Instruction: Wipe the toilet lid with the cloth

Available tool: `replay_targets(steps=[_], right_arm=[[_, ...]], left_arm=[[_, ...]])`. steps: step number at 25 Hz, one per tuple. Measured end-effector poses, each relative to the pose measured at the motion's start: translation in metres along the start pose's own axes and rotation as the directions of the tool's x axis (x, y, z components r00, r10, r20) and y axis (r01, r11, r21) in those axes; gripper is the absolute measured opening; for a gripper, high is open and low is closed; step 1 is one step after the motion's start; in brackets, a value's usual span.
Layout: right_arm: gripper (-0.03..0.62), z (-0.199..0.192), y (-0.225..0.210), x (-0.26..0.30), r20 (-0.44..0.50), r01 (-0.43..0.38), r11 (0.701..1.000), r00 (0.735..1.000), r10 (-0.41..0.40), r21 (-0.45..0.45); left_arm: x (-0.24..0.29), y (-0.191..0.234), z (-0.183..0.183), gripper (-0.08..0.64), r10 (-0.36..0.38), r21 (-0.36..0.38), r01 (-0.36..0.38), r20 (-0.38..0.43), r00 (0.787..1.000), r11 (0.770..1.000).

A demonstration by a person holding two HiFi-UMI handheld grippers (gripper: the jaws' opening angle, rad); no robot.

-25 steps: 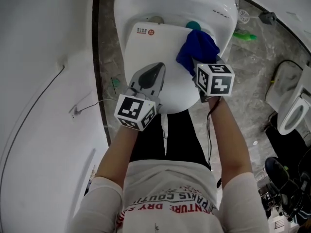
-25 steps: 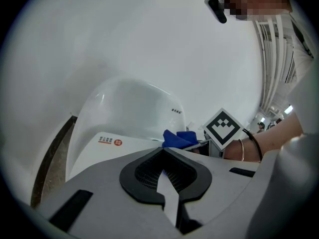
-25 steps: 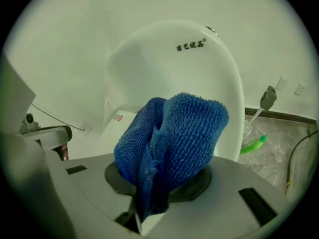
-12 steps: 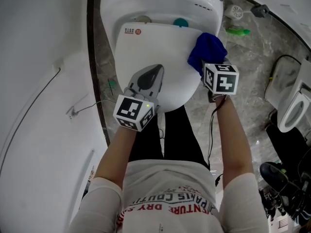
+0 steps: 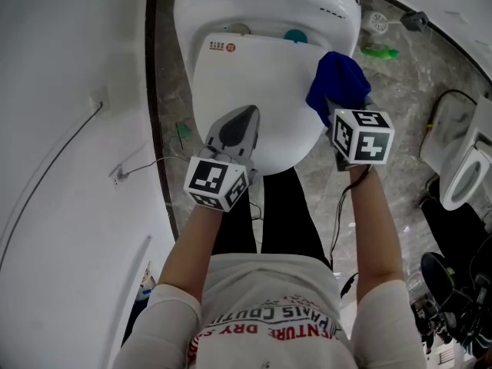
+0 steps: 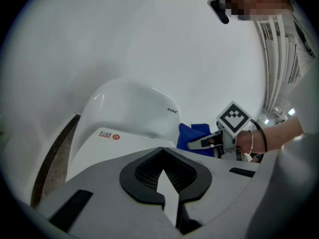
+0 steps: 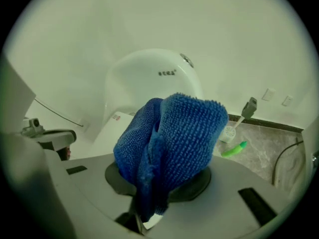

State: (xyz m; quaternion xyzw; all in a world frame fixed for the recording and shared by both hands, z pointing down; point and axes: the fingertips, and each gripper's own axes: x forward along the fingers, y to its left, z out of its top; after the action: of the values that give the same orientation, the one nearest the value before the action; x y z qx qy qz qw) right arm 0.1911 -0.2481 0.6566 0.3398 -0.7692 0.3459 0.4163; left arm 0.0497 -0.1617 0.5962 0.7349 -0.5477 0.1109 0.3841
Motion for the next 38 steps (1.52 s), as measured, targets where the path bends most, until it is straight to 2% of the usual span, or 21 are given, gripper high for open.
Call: replay_targets(steps=[4,8,13,17,21,26,32,38], right_arm=[[0.094,0.017,0.081,0.011,0.039,-0.122,0.993,0.992,0.122,-0.008],[0.094,0.011,0.176,0.036,0.011,-0.222,0.975,0.975,0.222,-0.015],[0.094,-0.018,0.278,0.077,-0.059,-0.288,0.957,0.956,0.287,-0.021],[0.094,-0.031,0.323,0.112,-0.092,-0.289,0.957,0.954,0.285,-0.031],[0.094,-0.037,0.342,0.136,-0.104,-0.257,0.966,0.961,0.255,-0.008],[0.094,-0.042,0.33,0.149,-0.123,-0.192,0.981,0.974,0.191,0.003],[0.094,-0.048,0.31,0.136,-0.101,-0.181,0.983,0.978,0.183,0.029],[0.094,-0.06,0.285,0.115,-0.076,-0.188,0.981,0.979,0.191,0.049]], left_arm=[[-0.038,0.035,0.002,0.006,0.053,-0.033,-0.052,0.042,0.998,0.998],[-0.087,0.08,-0.011,0.006,0.101,-0.089,-0.096,0.048,0.994,0.991],[-0.146,0.137,-0.037,0.006,0.132,-0.068,-0.13,0.028,0.991,0.989],[-0.175,0.168,-0.047,0.006,0.128,-0.078,-0.125,0.028,0.991,0.989],[-0.191,0.186,-0.058,0.006,0.113,-0.069,-0.112,0.01,0.994,0.991],[-0.191,0.194,-0.054,0.006,0.076,-0.063,-0.076,0.004,0.997,0.995],[-0.176,0.175,-0.041,0.006,0.023,-0.074,-0.021,0.028,0.999,0.997],[-0.155,0.143,-0.041,0.006,-0.013,-0.038,0.014,0.031,0.999,0.999]])
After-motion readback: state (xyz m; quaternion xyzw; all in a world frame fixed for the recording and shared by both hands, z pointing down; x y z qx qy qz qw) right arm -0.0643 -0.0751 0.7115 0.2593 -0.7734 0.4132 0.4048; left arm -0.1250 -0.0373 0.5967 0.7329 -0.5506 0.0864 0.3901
